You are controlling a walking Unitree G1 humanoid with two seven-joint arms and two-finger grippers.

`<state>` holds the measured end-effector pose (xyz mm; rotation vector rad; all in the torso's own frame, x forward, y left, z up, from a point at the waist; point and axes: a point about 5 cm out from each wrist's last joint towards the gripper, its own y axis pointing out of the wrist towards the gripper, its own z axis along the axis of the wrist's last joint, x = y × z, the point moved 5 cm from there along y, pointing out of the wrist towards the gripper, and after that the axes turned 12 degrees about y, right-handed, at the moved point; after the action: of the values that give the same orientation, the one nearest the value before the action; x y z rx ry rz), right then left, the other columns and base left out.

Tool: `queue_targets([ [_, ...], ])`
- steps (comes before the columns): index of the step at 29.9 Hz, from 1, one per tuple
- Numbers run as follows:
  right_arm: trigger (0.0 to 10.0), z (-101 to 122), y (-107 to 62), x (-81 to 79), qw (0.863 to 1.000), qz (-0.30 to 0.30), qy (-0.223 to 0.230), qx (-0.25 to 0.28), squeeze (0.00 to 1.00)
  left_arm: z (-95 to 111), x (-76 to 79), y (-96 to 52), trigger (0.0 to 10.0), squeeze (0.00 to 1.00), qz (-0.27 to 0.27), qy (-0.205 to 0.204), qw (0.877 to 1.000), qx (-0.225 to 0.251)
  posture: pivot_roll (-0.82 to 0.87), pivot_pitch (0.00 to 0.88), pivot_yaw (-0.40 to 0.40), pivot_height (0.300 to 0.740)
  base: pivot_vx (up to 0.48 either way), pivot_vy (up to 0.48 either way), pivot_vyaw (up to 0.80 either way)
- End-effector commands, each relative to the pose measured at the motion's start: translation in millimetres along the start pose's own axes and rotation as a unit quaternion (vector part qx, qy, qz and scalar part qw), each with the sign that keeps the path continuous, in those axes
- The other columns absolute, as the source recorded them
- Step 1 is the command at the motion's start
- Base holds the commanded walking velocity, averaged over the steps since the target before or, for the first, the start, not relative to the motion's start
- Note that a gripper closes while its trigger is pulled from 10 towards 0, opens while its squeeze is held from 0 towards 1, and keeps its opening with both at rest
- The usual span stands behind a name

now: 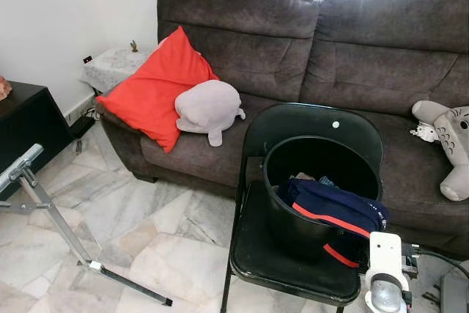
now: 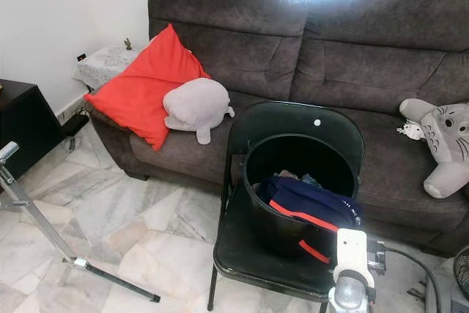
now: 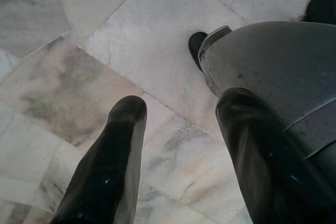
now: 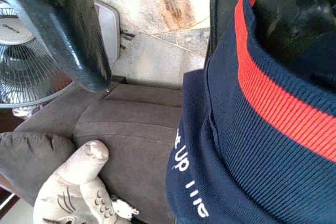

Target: Hang hanger

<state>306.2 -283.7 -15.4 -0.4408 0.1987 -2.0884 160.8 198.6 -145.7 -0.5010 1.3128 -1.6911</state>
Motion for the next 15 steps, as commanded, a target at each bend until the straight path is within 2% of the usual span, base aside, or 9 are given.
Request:
queue_targets([
  [1, 2.9, 6.1, 3.4, 0.3, 1.000, 0.003, -0.002, 0.005, 0.00, -12.0, 3.1, -1.5, 10.0, 0.00, -0.010, 0.013, 1.000, -0.016, 0.05, 0.023, 0.049, 0.740, 0.000, 0.000, 0.00],
  [2, 7.8, 6.5, 3.5, -0.5, 1.000, 0.007, -0.004, 0.005, 0.00, -12.3, 2.8, -1.6, 10.0, 0.00, -0.010, 0.014, 1.000, -0.016, 0.05, 0.023, 0.050, 0.740, 0.000, 0.000, 0.00],
  [3, 10.0, 7.5, 3.8, -2.3, 1.000, 0.015, -0.006, 0.006, 0.00, -12.6, 2.2, -1.7, 10.0, 0.00, -0.009, 0.015, 1.000, -0.017, 0.06, 0.024, 0.052, 0.740, 0.000, 0.000, 0.00],
  [10, 10.0, 10.2, 4.4, -5.8, 0.999, 0.026, -0.020, 0.012, 0.00, -14.5, -0.2, -2.2, 10.0, 0.00, -0.009, 0.020, 1.000, -0.019, 0.06, 0.027, 0.061, 0.740, 0.000, 0.000, 0.00],
  [11, 3.4, 10.3, 4.4, -5.5, 0.999, 0.026, -0.017, 0.012, 0.00, -14.9, -0.6, -2.4, 10.0, 0.00, -0.009, 0.021, 1.000, -0.020, 0.06, 0.028, 0.063, 0.740, 0.000, 0.000, 0.00],
  [12, 0.0, 10.5, 4.4, -5.3, 1.000, 0.026, -0.013, 0.012, 0.00, -15.4, -1.2, -2.5, 10.0, 0.00, -0.008, 0.023, 0.999, -0.020, 0.06, 0.028, 0.065, 0.740, 0.000, 0.000, 0.00],
  [13, 0.0, 10.4, 4.3, -5.6, 1.000, 0.027, -0.011, 0.012, 0.00, -15.6, -1.3, -2.6, 10.0, 0.00, -0.009, 0.024, 0.999, -0.020, 0.06, 0.029, 0.065, 0.740, 0.000, 0.000, 0.00],
  [14, 5.8, 10.2, 4.0, -6.7, 0.999, 0.031, -0.008, 0.012, 0.00, -15.9, -1.5, -2.7, 10.0, 0.00, -0.009, 0.025, 0.999, -0.021, 0.06, 0.029, 0.066, 0.740, 0.000, 0.000, 0.00],
  [15, 5.8, 10.2, 3.8, -7.4, 0.999, 0.032, -0.007, 0.012, 0.00, -16.0, -1.5, -2.7, 10.0, 0.00, -0.009, 0.026, 0.999, -0.021, 0.06, 0.029, 0.066, 0.740, 0.000, 0.000, 0.00],
])
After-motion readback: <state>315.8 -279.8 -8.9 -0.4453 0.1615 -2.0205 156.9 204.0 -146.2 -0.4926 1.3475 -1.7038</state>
